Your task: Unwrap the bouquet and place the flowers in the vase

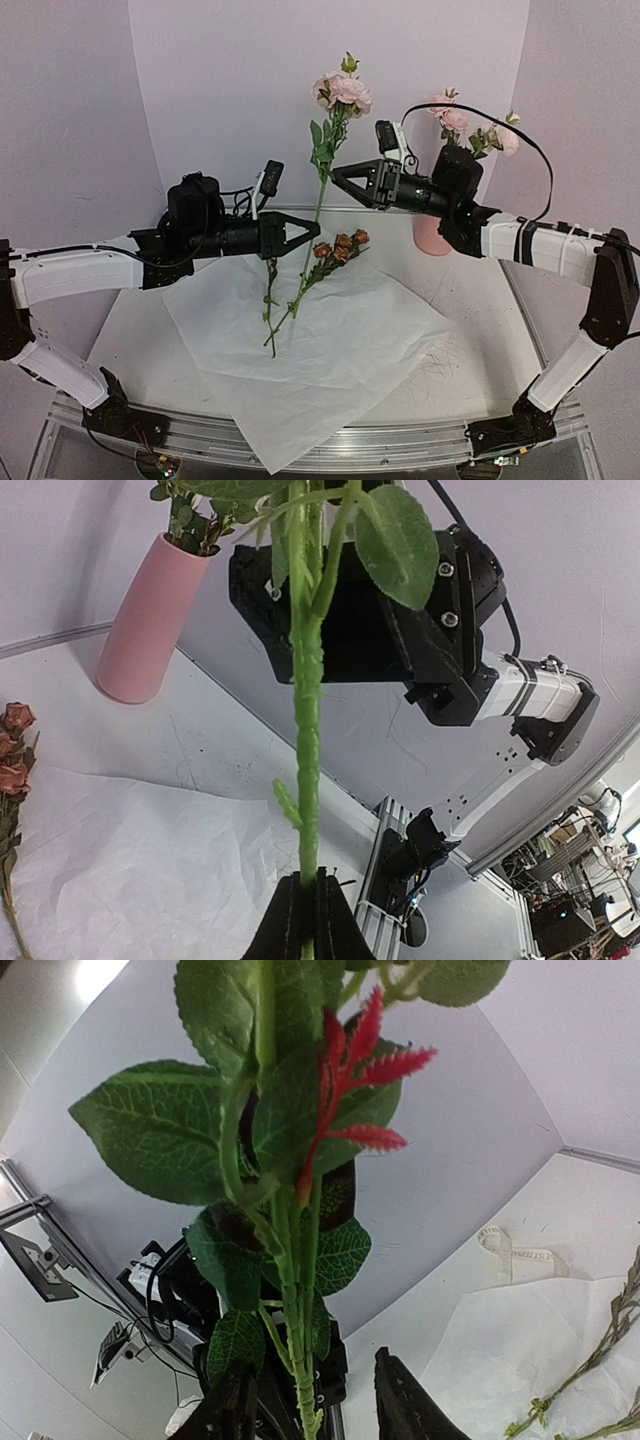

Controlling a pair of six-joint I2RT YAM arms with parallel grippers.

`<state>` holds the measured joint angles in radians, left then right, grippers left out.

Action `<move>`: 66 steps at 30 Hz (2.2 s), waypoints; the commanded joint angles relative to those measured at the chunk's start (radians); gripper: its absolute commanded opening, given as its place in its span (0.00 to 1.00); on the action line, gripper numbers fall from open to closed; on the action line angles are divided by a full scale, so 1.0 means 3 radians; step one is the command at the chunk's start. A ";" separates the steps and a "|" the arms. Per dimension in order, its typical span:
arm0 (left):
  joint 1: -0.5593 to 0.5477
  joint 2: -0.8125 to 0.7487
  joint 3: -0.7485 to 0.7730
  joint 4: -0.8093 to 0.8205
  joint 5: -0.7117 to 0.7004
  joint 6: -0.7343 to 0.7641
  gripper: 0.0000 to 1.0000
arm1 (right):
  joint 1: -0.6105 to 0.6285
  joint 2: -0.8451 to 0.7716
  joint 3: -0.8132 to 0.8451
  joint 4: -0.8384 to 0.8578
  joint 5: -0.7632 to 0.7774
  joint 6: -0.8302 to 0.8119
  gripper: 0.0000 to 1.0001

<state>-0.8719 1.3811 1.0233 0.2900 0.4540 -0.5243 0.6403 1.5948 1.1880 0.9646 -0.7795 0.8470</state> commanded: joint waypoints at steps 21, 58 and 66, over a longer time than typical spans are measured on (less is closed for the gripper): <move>-0.0061 0.0012 0.0008 0.0195 -0.0010 0.0029 0.44 | -0.0001 -0.0069 0.0231 0.0192 -0.0022 0.0036 0.02; -0.0055 0.0022 -0.0290 0.0171 -0.0925 0.0076 0.89 | -0.0769 0.0442 0.2582 -0.1477 0.4231 -0.4522 0.00; -0.0057 0.0087 -0.0236 0.0158 -0.0920 0.0106 0.89 | -0.0787 0.0486 0.2766 -0.1613 0.4183 -0.4164 0.00</move>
<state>-0.8886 1.4040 0.9039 0.3141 0.1802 -0.5181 0.4000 1.7695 1.9638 0.4331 0.4818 -0.4907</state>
